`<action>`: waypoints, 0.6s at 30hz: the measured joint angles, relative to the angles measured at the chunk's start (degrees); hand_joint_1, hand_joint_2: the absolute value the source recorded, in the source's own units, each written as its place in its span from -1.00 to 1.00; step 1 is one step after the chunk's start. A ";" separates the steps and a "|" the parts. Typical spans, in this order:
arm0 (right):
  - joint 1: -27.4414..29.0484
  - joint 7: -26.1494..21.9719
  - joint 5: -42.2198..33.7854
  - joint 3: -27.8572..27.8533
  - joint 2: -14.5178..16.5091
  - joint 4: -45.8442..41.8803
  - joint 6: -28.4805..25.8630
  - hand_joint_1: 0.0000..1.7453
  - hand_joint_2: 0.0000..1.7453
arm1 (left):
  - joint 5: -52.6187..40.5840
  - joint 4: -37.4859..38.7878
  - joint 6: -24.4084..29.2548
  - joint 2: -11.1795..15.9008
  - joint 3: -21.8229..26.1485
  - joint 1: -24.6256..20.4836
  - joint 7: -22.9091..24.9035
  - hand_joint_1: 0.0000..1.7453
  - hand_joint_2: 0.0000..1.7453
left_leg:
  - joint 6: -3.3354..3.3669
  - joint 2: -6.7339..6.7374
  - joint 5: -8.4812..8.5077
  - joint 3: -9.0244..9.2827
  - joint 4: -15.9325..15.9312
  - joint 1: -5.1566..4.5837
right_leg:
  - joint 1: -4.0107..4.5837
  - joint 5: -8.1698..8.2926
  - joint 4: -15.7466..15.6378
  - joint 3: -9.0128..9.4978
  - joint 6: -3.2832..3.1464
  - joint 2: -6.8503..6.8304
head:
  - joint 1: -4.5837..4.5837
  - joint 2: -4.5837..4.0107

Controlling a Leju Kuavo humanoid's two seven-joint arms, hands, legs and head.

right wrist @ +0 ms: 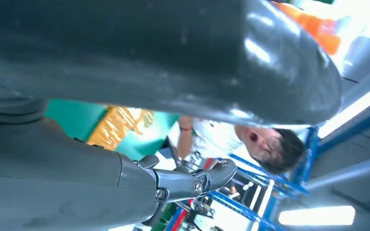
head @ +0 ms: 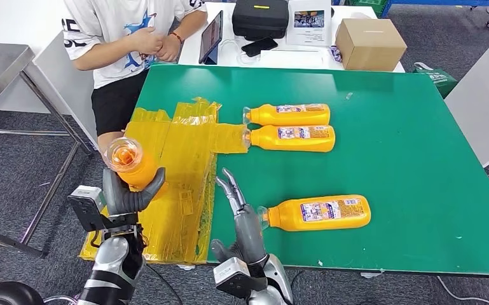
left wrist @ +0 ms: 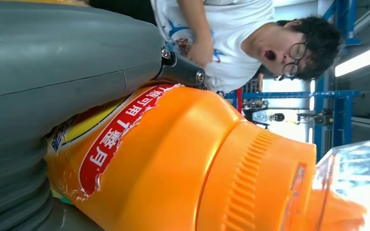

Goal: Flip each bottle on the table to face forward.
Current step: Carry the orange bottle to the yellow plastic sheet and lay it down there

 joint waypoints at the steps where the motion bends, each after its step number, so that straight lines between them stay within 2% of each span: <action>1: 0.20 -0.02 -0.16 -0.07 -0.08 -0.94 -0.02 -1.00 -1.00 | -0.05 -0.03 0.08 0.04 0.28 -0.32 0.04 1.00 1.00 | 0.00 0.01 0.00 0.00 0.00 0.00 | 0.00 0.00 0.00 0.00 0.00 0.00 | -0.01 0.00; 4: 0.70 -0.05 -1.41 -0.27 -0.22 -3.08 -1.16 -1.00 -1.00 | -0.13 -0.09 0.67 0.10 0.79 -0.76 -0.09 1.00 1.00 | 0.00 0.00 0.00 -0.02 0.00 0.00 | 0.00 0.00 -0.01 -0.02 0.00 0.00 | -0.01 0.00; 8: 1.66 -0.14 -6.41 -0.98 -0.51 -7.40 -7.01 -1.00 -1.00 | -1.50 -1.24 3.59 0.43 1.13 -1.26 -0.45 1.00 1.00 | 0.00 0.00 0.00 -0.06 0.00 0.00 | 0.00 0.00 -0.01 -0.08 0.00 0.00 | -0.01 0.00; 11: 2.85 -0.19 -8.61 -2.97 -0.41 -11.40 -9.08 -1.00 -1.00 | -5.31 -1.95 6.29 1.08 1.29 -2.44 0.57 1.00 1.00 | 0.00 -0.01 0.00 -0.06 0.00 0.00 | 0.01 0.00 -0.01 -0.07 0.00 0.00 | -0.02 0.00; 14: 3.89 -0.20 -10.26 -5.81 0.00 -15.03 -9.61 -1.00 -1.00 | -14.93 -1.49 8.45 2.35 1.23 -3.87 2.80 1.00 1.00 | 0.00 0.00 0.00 -0.05 0.00 0.00 | 0.01 0.00 0.00 -0.09 0.00 0.00 | -0.02 0.00; 18: 4.40 -0.21 -12.10 -9.71 0.36 -18.91 -9.86 -1.00 -1.00 | -30.91 3.04 8.63 5.13 0.03 -6.69 6.19 1.00 1.00 | 0.00 0.02 0.01 -0.05 0.00 0.00 | 0.00 0.02 0.00 -0.08 -0.01 0.01 | -0.02 0.00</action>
